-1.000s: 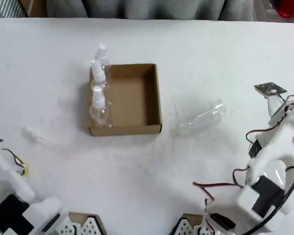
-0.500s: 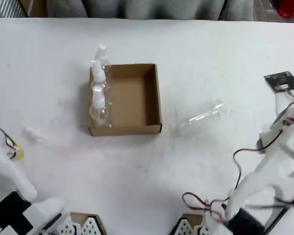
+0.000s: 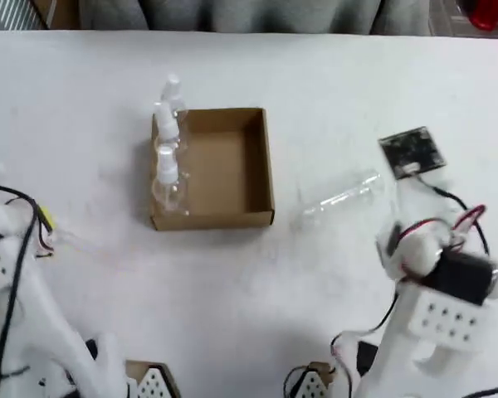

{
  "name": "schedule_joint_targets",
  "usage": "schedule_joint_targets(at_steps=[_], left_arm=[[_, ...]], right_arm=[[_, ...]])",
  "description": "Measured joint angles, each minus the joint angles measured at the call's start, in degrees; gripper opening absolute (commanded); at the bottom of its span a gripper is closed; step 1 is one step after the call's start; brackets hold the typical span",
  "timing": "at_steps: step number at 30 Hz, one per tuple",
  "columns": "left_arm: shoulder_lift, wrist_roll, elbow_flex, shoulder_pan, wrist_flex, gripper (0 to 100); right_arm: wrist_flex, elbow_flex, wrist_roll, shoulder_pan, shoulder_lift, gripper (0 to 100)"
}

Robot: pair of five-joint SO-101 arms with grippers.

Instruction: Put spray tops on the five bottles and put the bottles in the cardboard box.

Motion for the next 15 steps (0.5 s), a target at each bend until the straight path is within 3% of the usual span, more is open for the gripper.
schedule_joint_targets(at_steps=[6, 15], left_arm=[[-9.7, -3.5, 0.0, 4.4, 2.9, 6], [-18.3, -4.2, 0.0, 8.1, 3.5, 6]], right_arm=[[-10.1, 3.7, -4.2, -15.6, -9.9, 1.7], [-30.2, 15.0, -14.9, -30.6, -26.6, 1.7]])
